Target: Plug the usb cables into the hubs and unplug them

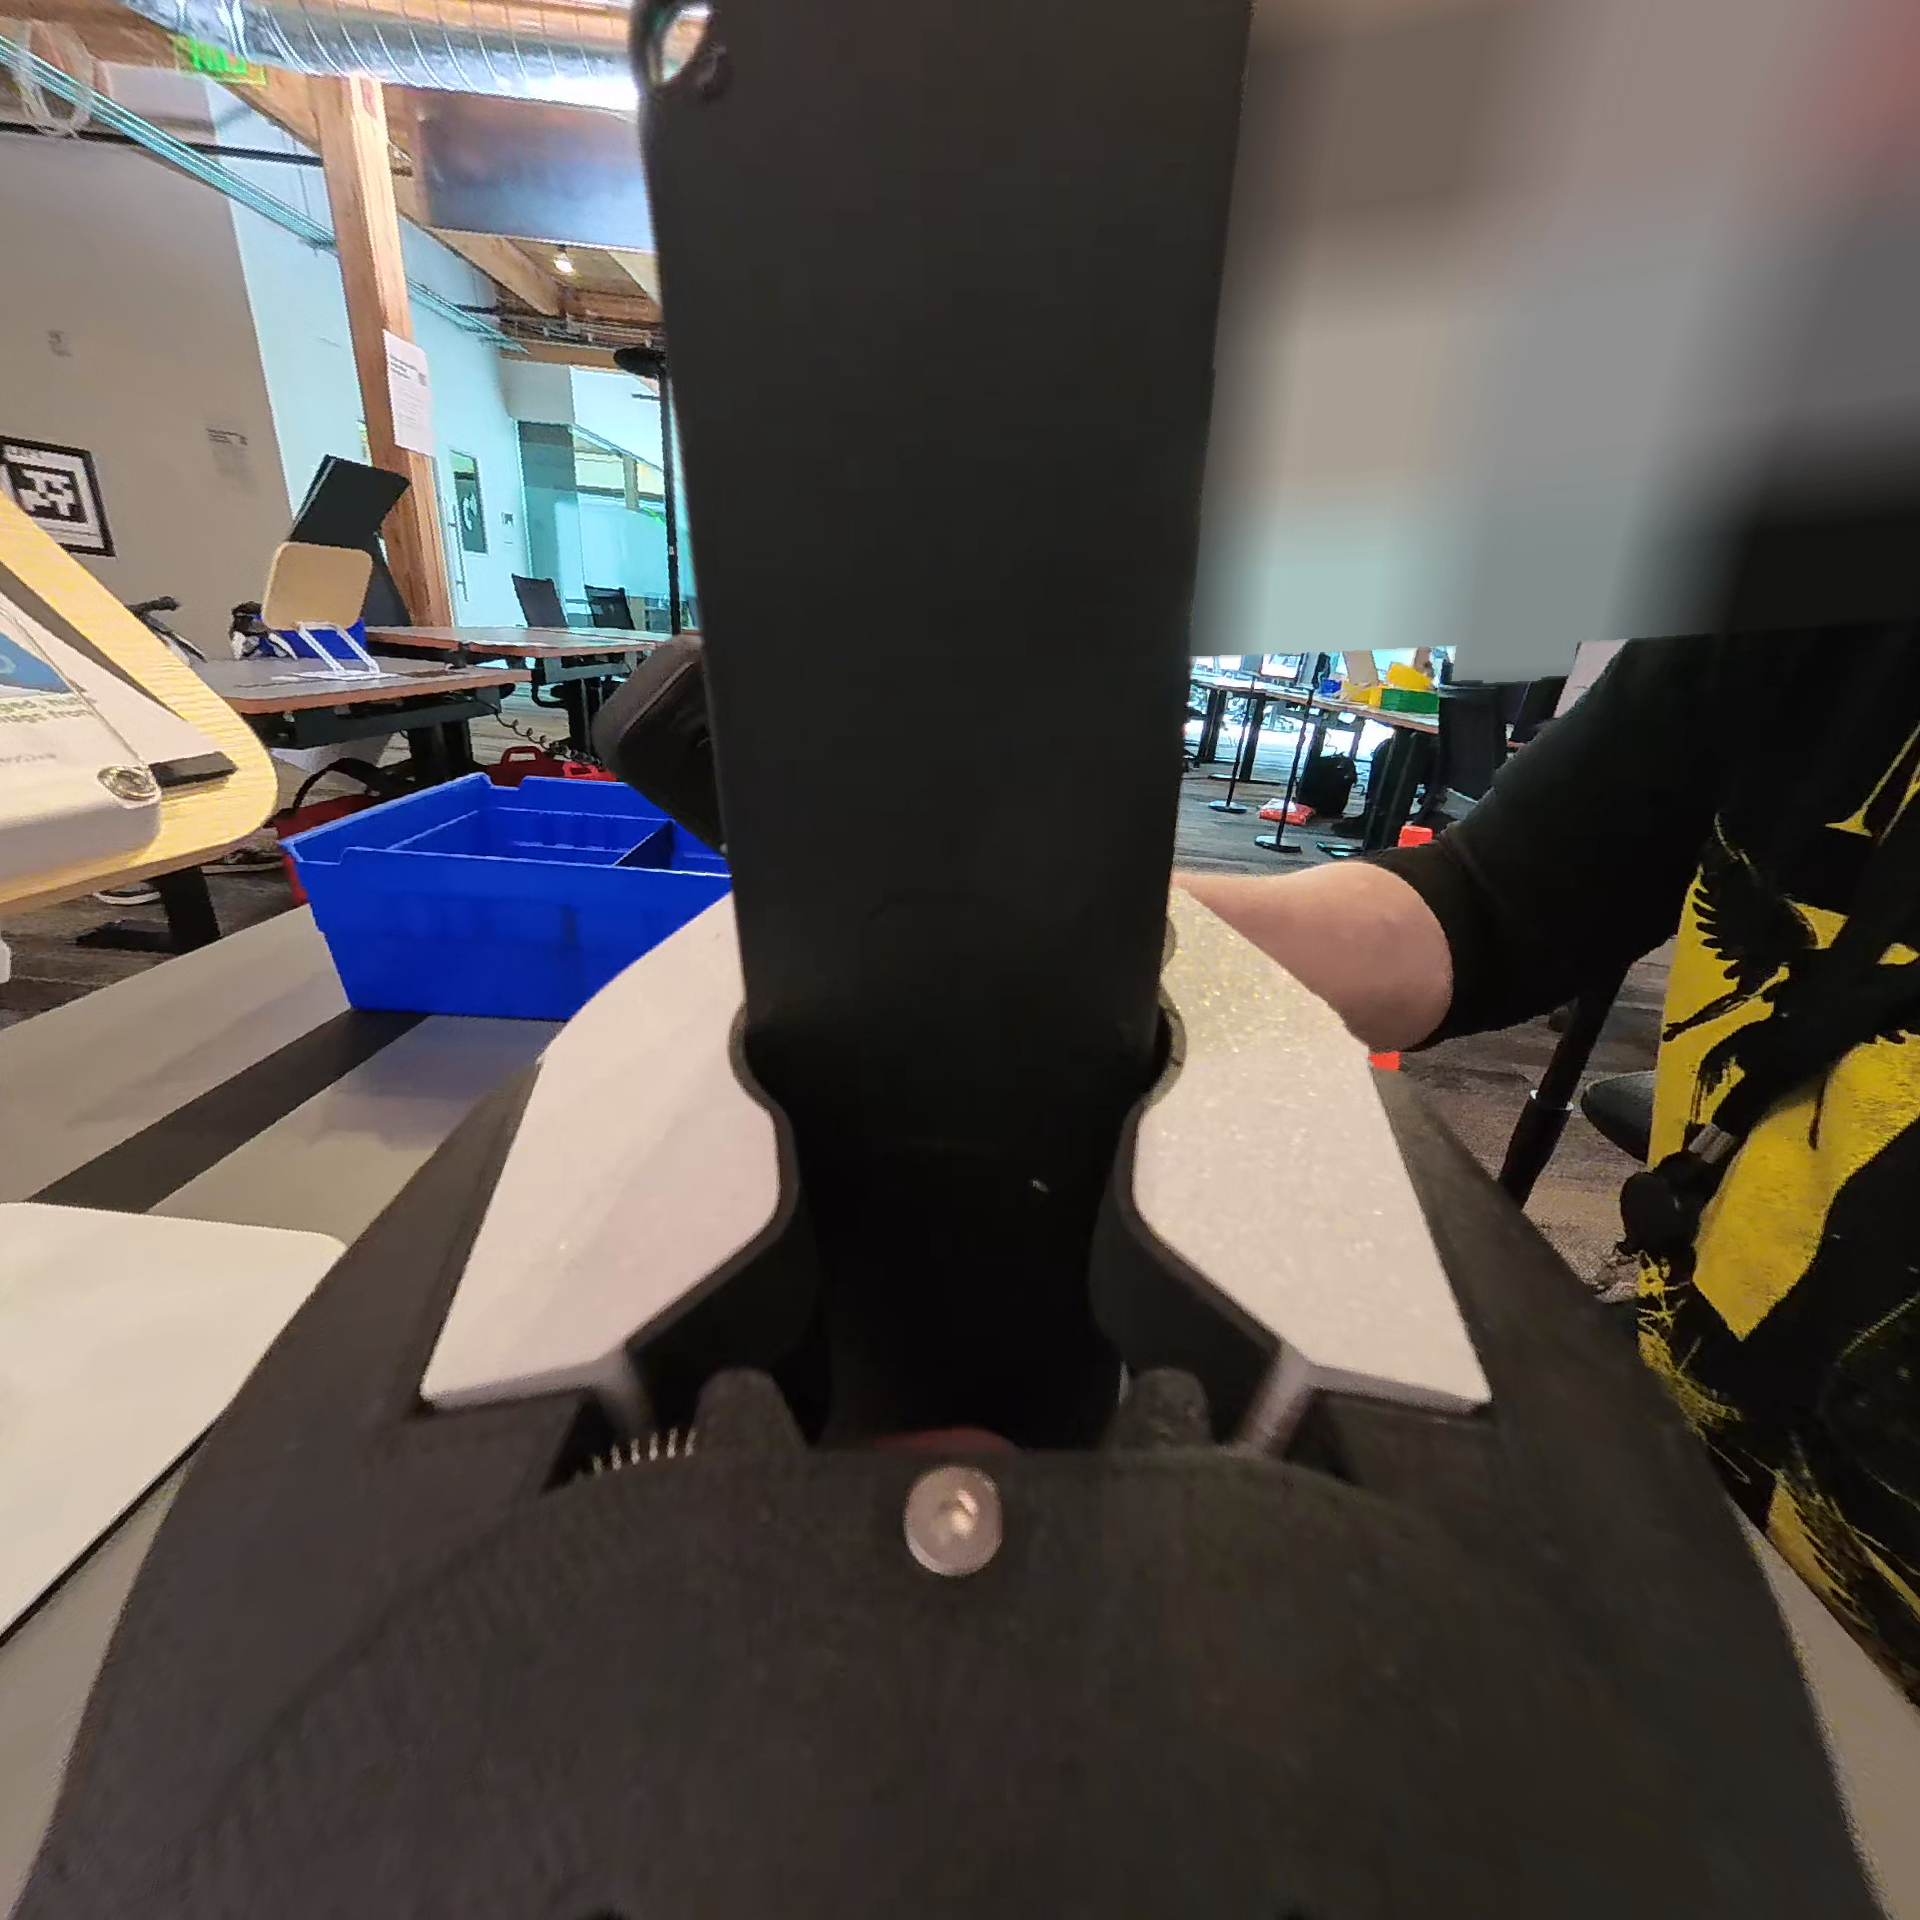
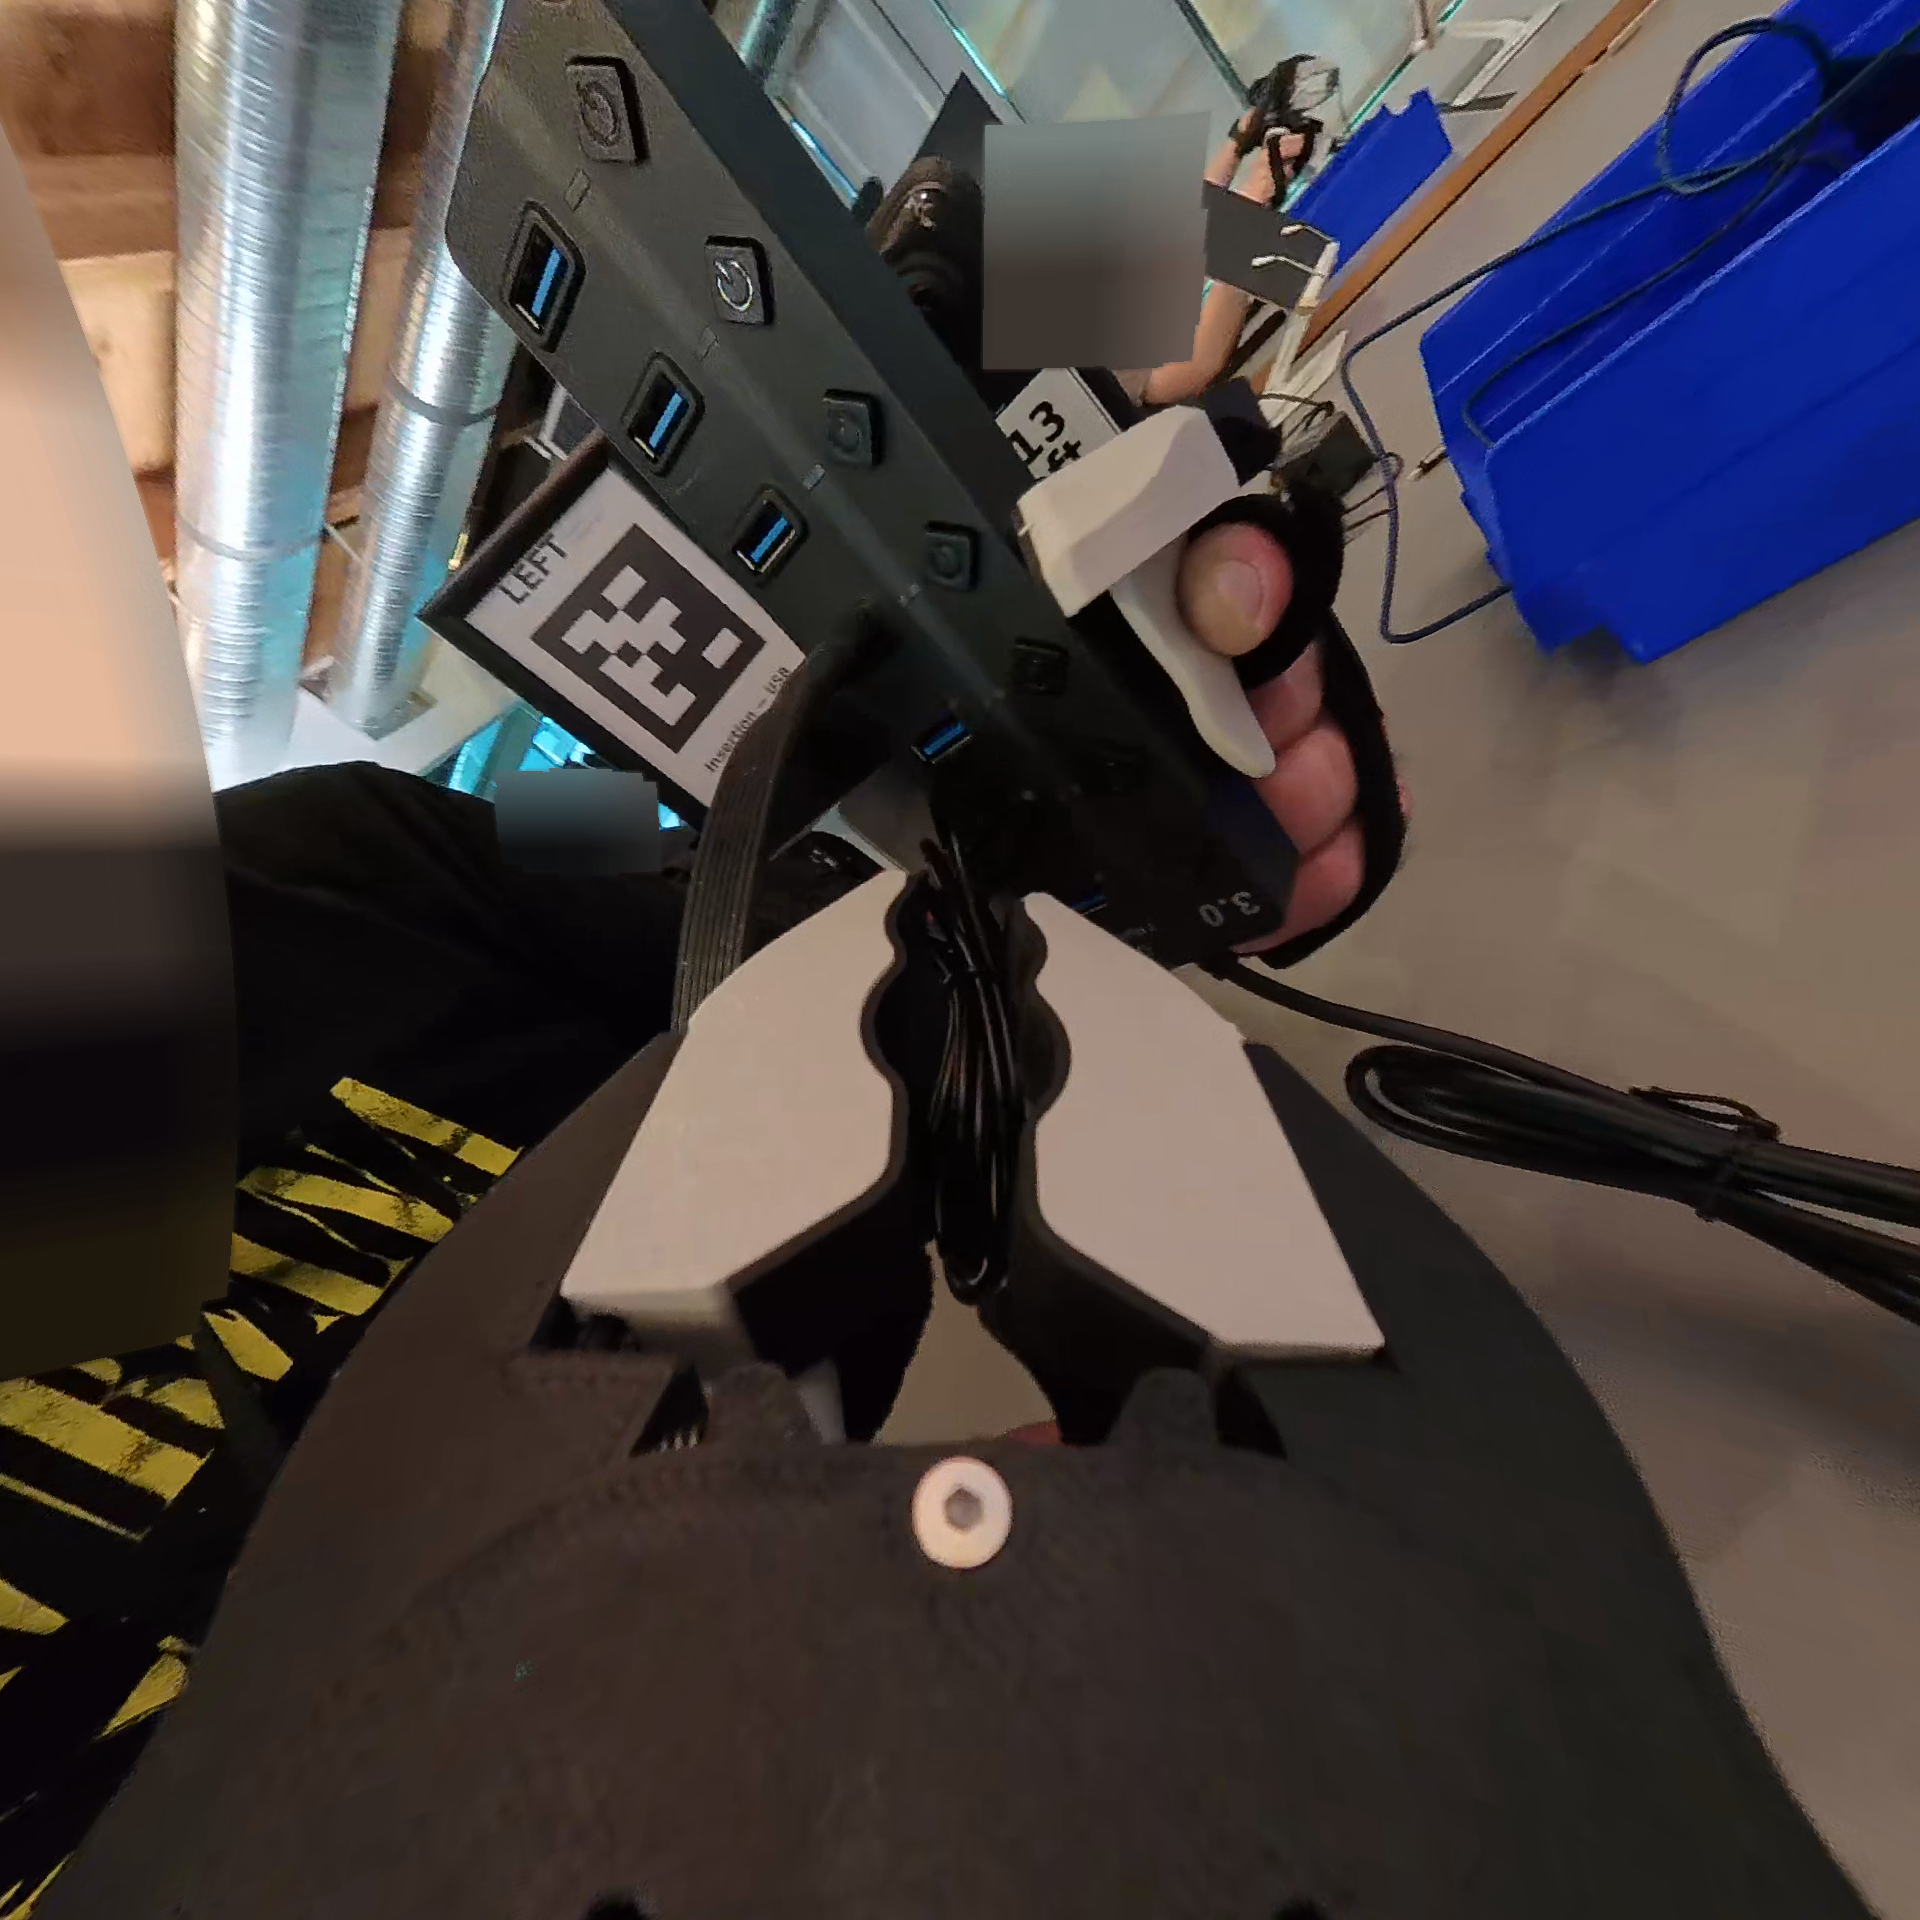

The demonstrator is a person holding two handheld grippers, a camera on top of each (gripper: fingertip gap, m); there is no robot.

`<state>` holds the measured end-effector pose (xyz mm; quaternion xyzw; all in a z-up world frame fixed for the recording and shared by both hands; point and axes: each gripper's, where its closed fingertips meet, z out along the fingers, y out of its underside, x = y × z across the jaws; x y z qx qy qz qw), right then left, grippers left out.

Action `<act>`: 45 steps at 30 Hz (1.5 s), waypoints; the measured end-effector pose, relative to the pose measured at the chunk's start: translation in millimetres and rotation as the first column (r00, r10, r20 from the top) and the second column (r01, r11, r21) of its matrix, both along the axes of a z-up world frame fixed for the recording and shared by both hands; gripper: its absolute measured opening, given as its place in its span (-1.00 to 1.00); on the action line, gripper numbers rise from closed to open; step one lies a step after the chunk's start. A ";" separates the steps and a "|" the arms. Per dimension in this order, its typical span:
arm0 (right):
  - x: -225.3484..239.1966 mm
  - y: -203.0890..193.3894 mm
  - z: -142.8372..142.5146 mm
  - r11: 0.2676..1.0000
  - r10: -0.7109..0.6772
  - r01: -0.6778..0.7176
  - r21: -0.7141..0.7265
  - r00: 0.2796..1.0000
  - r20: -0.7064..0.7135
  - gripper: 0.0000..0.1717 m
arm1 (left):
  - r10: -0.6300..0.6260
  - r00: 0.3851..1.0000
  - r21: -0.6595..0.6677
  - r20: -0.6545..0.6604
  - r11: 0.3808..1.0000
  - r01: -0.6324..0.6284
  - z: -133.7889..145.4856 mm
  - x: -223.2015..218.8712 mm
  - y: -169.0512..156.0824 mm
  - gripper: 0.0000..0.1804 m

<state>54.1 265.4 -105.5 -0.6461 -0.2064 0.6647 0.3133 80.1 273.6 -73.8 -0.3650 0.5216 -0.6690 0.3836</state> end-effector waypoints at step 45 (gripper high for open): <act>79.1 27.3 120.1 0.763 -0.501 0.188 0.619 0.777 0.382 -0.35 | 0.087 0.991 -0.044 -0.106 0.995 -0.092 -6.4 8.2 19.0 -0.07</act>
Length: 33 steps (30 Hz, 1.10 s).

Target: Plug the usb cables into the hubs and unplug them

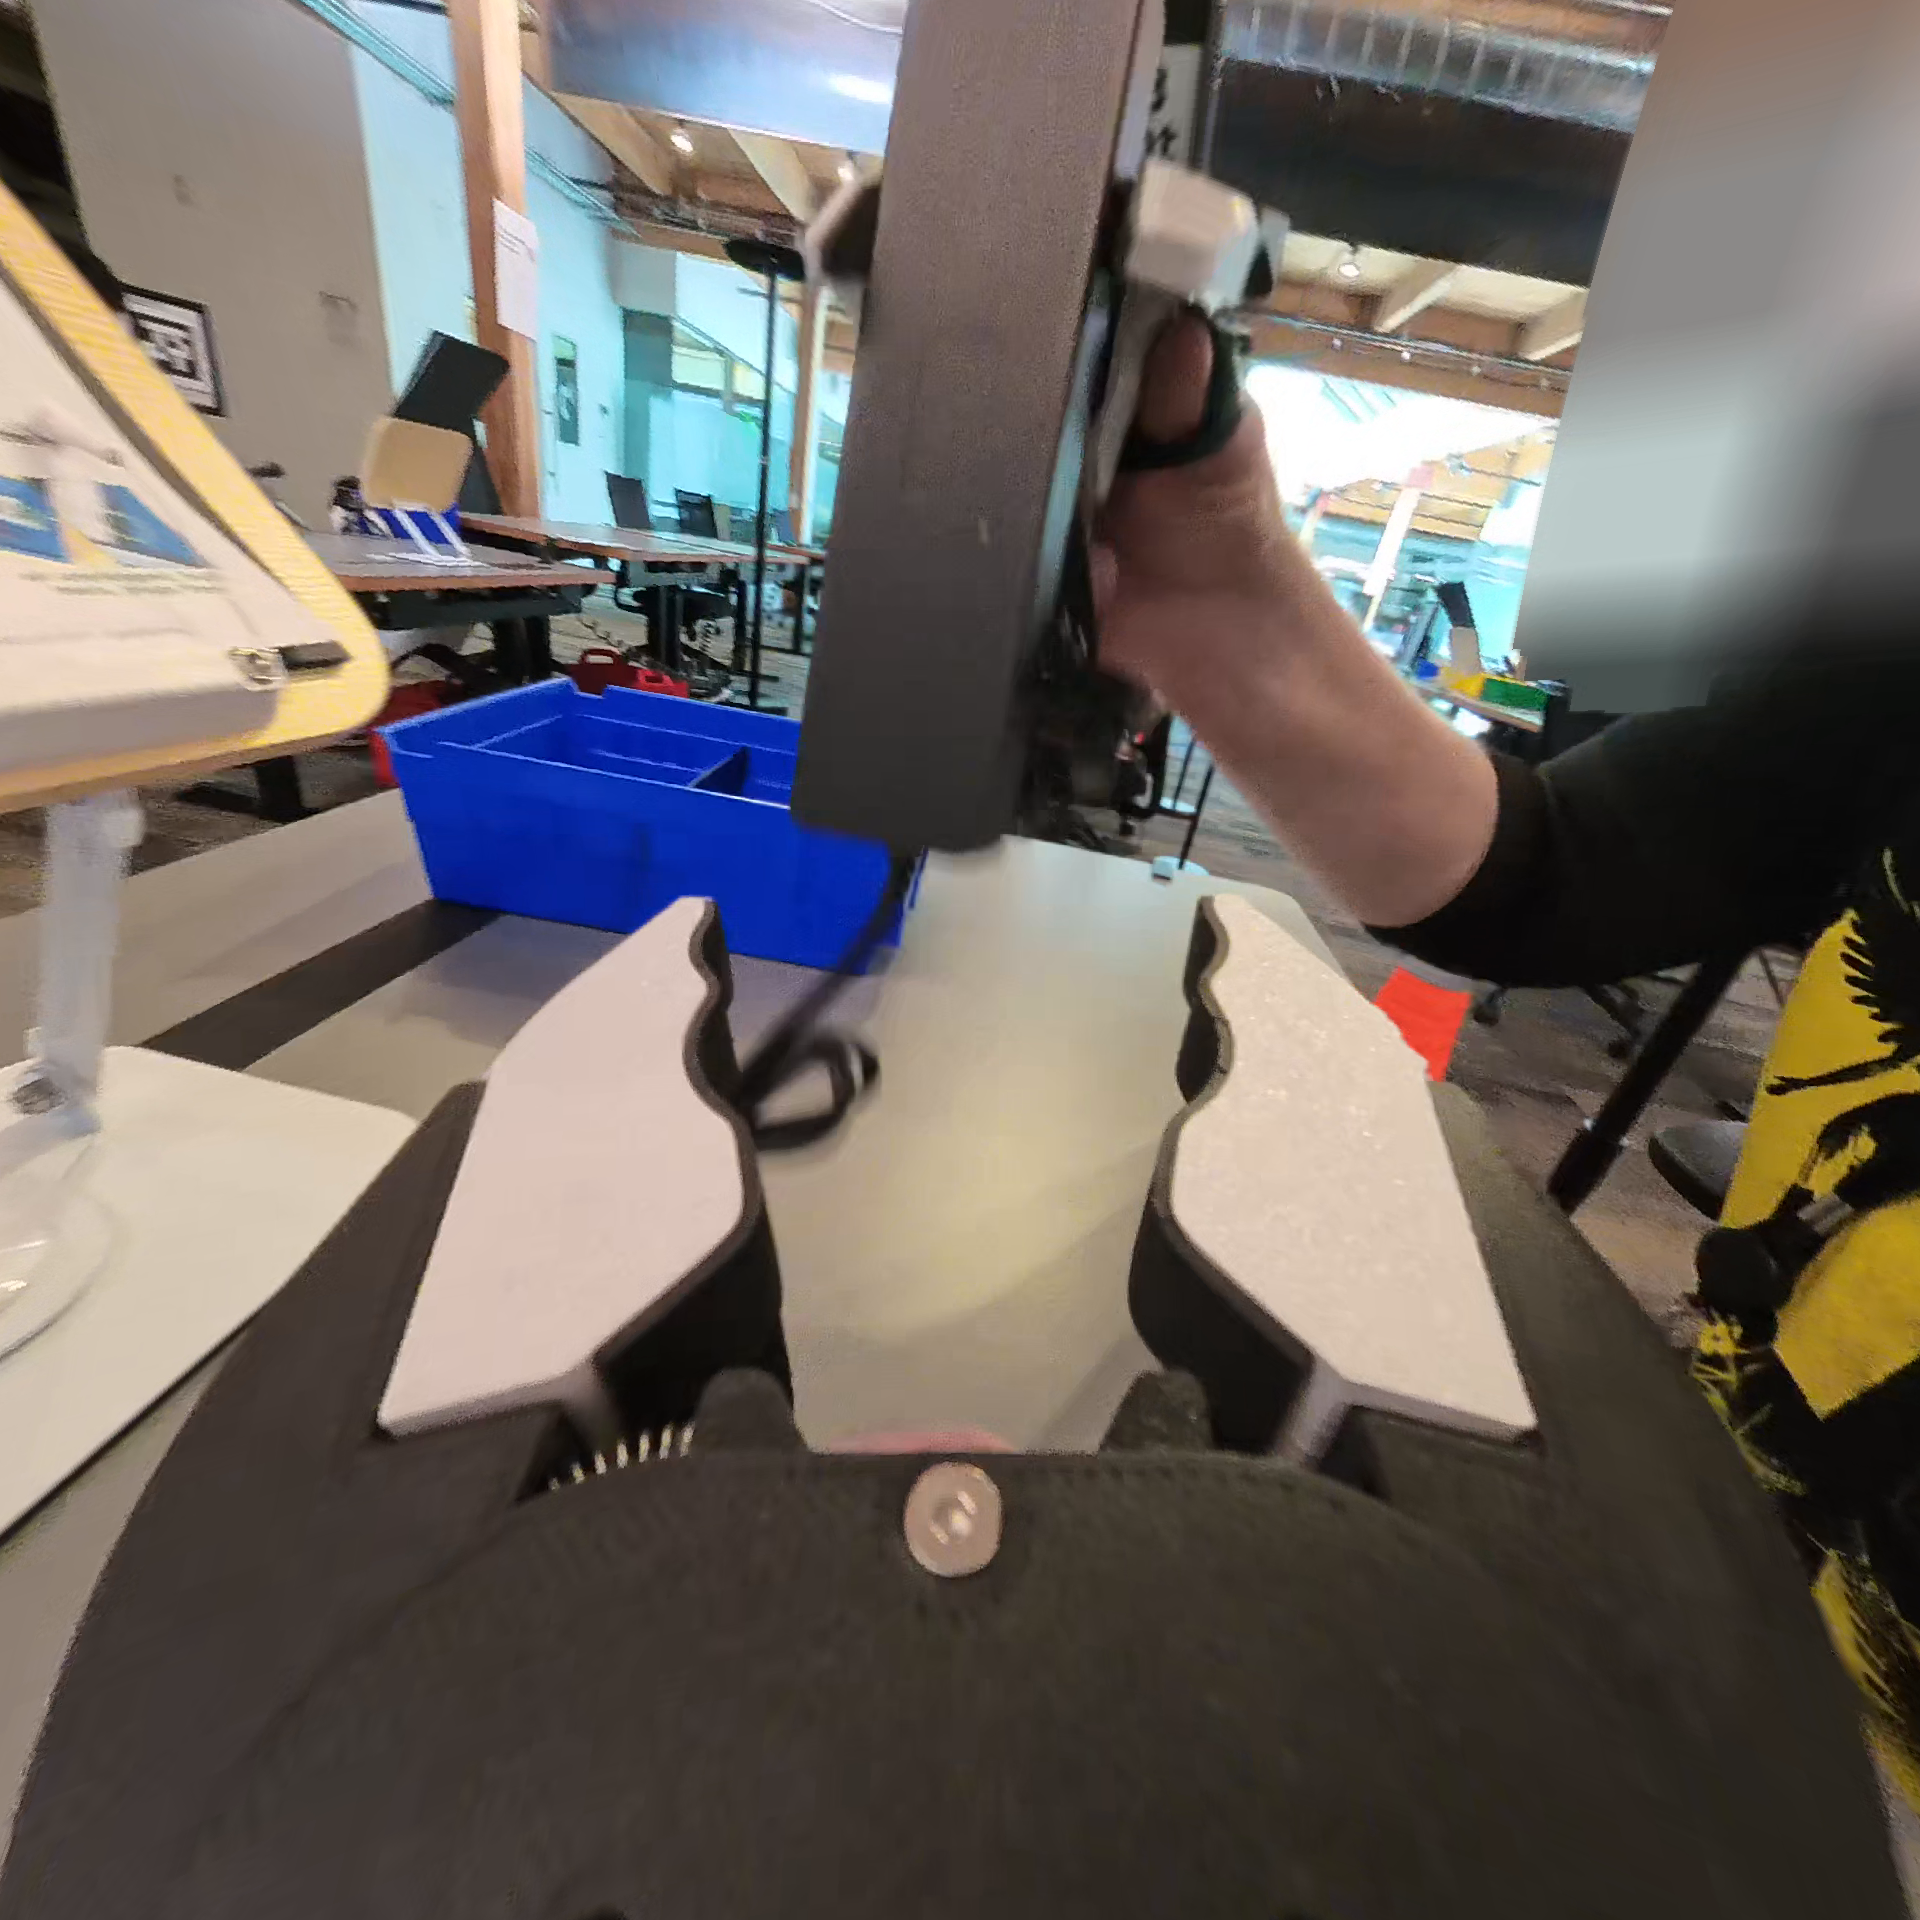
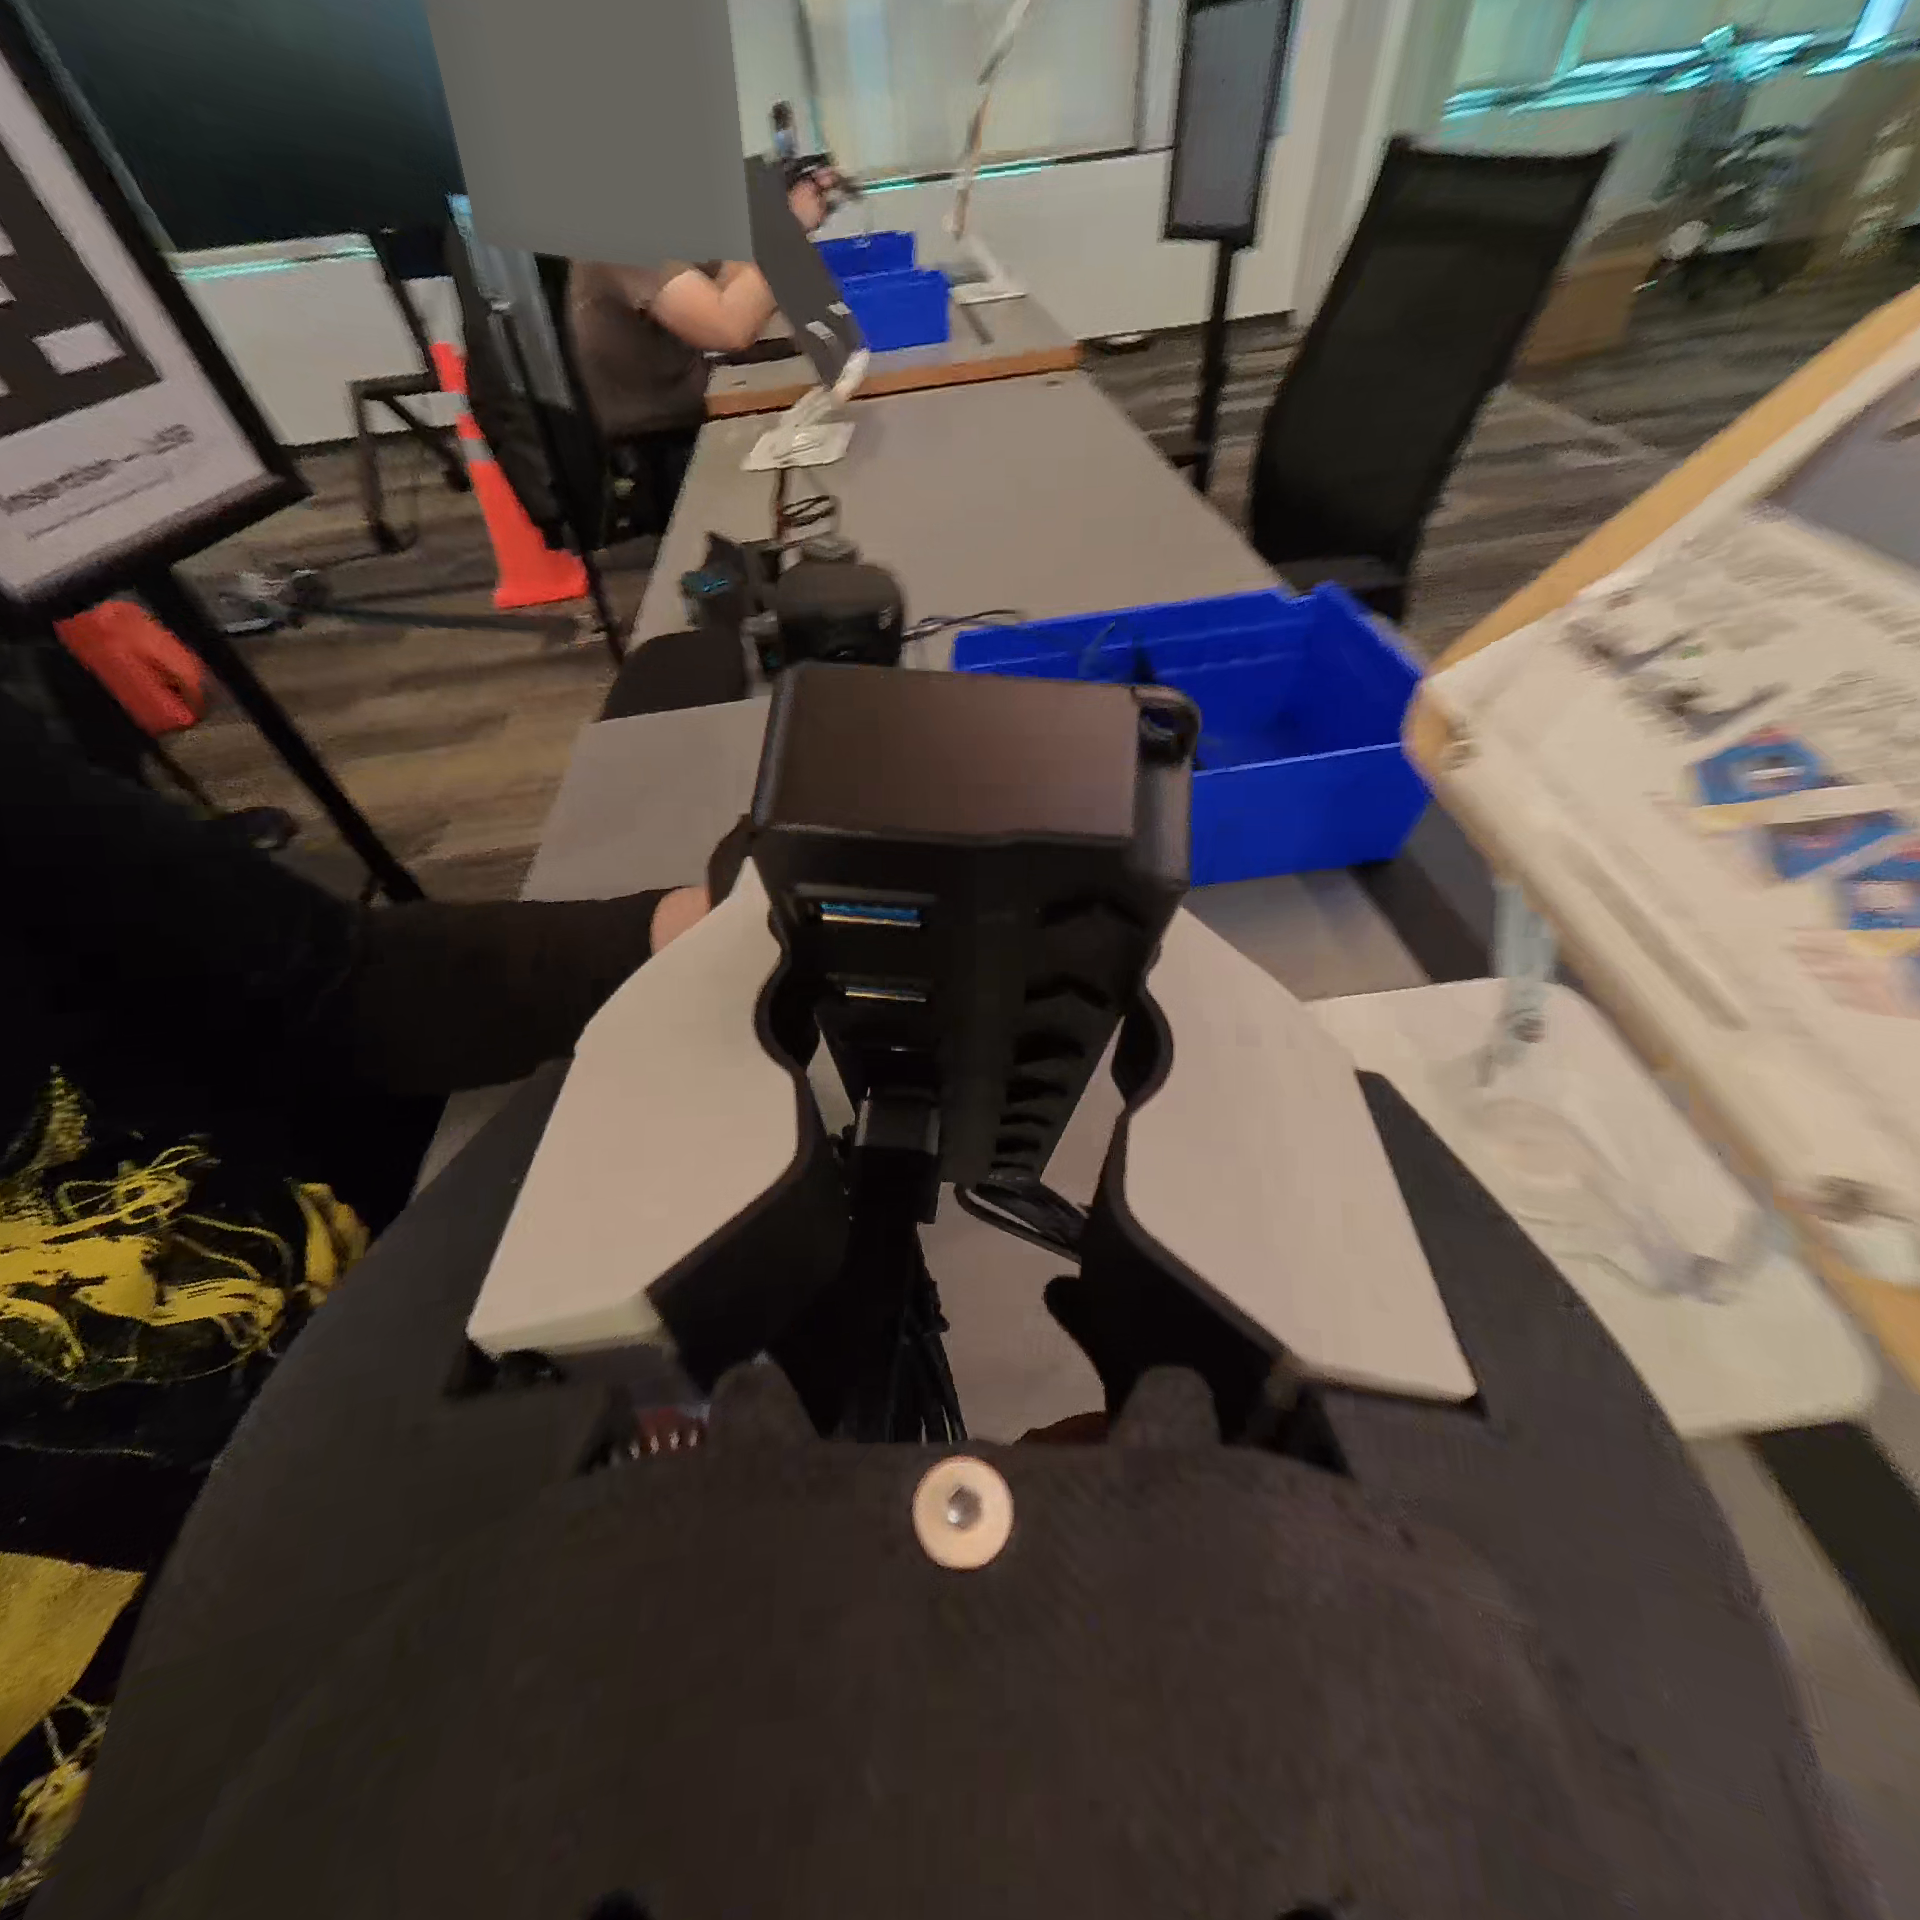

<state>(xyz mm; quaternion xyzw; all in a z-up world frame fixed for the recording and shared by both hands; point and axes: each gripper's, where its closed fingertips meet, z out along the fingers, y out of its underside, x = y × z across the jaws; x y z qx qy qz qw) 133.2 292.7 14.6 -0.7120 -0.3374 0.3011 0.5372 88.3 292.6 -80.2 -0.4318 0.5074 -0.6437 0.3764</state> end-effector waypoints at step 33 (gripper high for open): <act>401.4 122.5 -156.4 0.602 -0.711 0.649 -0.466 0.701 0.057 -0.33 | 0.041 0.993 -0.052 -0.114 0.998 -0.048 -39.0 10.0 23.6 -0.23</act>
